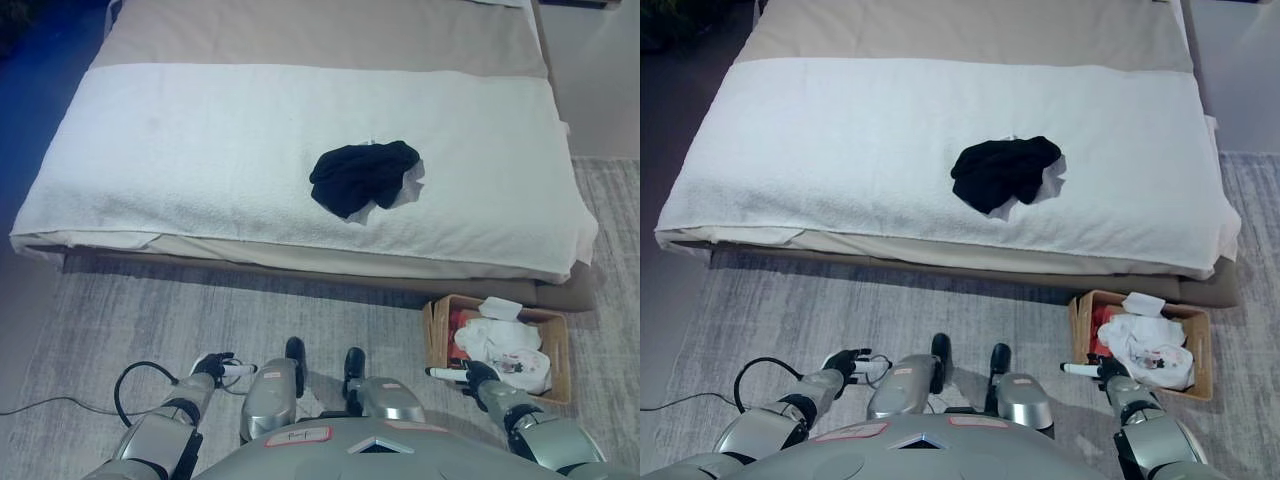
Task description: Put the clothes on the bed into the basket.
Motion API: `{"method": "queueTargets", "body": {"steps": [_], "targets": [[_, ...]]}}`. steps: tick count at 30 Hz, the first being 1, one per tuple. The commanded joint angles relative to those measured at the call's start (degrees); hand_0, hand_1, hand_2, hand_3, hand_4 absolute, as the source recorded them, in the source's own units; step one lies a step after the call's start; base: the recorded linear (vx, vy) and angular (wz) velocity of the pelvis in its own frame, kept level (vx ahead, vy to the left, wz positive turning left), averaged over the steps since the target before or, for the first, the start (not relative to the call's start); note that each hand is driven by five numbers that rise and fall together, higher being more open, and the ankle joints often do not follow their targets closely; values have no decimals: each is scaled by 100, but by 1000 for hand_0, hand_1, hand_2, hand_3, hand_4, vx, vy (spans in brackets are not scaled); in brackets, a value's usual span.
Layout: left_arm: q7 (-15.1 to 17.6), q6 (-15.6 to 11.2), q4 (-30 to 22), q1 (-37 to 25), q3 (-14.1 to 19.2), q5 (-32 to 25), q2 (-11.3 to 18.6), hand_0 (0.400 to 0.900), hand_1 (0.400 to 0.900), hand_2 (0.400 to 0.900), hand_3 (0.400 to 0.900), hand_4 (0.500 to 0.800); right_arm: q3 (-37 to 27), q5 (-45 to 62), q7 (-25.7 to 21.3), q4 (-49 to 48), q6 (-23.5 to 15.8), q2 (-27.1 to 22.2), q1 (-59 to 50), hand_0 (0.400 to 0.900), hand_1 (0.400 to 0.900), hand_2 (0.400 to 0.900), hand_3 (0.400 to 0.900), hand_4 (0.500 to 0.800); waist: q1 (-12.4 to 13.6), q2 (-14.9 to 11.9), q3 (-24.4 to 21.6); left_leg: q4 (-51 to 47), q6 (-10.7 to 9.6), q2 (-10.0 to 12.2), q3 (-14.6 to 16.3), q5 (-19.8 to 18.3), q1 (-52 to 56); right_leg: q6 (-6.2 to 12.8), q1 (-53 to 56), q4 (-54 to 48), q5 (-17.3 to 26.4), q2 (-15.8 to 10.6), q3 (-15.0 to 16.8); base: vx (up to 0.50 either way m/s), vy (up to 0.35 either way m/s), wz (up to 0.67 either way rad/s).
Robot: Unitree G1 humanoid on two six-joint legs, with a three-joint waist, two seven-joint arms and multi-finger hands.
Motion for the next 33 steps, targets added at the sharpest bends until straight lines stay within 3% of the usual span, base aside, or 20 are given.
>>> {"method": "queueTargets", "body": {"steps": [1, 6, 9, 14, 17, 22, 26, 28, 31, 33], "targets": [[114, -41, -69, 70, 49, -80, 237, 900, 900, 900, 900, 800, 244, 88, -162, 9, -126, -339, 127, 900, 900, 900, 900, 800, 62, 30, -77, -485, 375, 196, -71, 153, -515, 514, 200, 517, -683, 144, 400, 158, 32, -28], [98, -46, -49, 188, 113, -96, 237, 900, 900, 900, 900, 800, 286, 11, -110, 47, -124, -320, 105, 900, 900, 900, 900, 800, 145, 119, -166, -828, 277, 359, 59, 390, -342, 615, 552, 388, -847, 242, 780, 257, 116, -58], [103, -58, -3, 219, 167, -97, 279, 900, 900, 900, 900, 800, 329, -50, -11, 51, -113, -246, 50, 900, 900, 900, 900, 800, 213, 18, -368, -638, 382, 346, 90, 362, -205, 782, 711, 414, -977, 23, 1022, 295, 255, -74], [109, -69, -5, 142, 151, -84, 444, 900, 900, 900, 900, 800, 287, -49, 46, 34, -64, -120, 62, 900, 900, 900, 900, 800, 278, -249, -469, 213, 665, 64, 417, -196, -361, 1127, 484, 1185, -988, -436, 1118, 211, 273, -36], [89, -64, -32, 49, 89, -40, 546, 900, 900, 900, 900, 800, 226, -19, 91, 20, -45, -68, 90, 900, 900, 900, 900, 800, 216, -345, -583, 180, 794, -126, 393, -372, -262, 1283, 212, 1846, -613, -529, 1150, 217, 286, 12], [112, -44, -96, -81, 24, -35, 667, 900, 900, 900, 900, 800, 242, 105, 66, -109, -67, -26, 1, 900, 900, 900, 900, 800, 56, -410, -532, 19, 956, -349, 255, -448, -96, 1306, -205, 2690, 163, -436, 1389, 121, 196, 18], [103, -31, -85, -43, 27, -15, 685, 900, 900, 900, 900, 800, 201, 147, 52, -153, -68, -48, -13, 900, 900, 900, 900, 800, 36, -431, -544, -200, 1086, -546, 104, -519, 200, 1315, -238, 3092, 680, -374, 1408, 185, 195, 16], [101, -13, -34, -21, 38, 10, 679, 900, 900, 900, 900, 800, 208, 154, 44, -193, -76, -25, -16, 900, 900, 900, 900, 800, 55, -462, -540, -211, 1110, -597, 96, -578, 271, 1345, -240, 3196, 752, -364, 1261, 127, 149, 7], [87, -11, -2, -49, 39, 37, 708, 900, 900, 900, 900, 800, 189, 196, 25, -180, -97, -10, -23, 900, 900, 900, 900, 800, 81, -447, -569, -320, 1049, -562, 46, -648, 461, 1230, -333, 2647, 104, -356, 940, 145, 62, 16], [99, -4, 6, -89, 41, 43, 721, 900, 900, 900, 900, 800, 193, 197, -7, -185, -96, -10, -79, 900, 900, 900, 900, 800, 113, -370, -538, -366, 978, -438, 49, -700, 601, 1182, -488, 2096, -205, -504, 625, 120, -4, 7]]}}
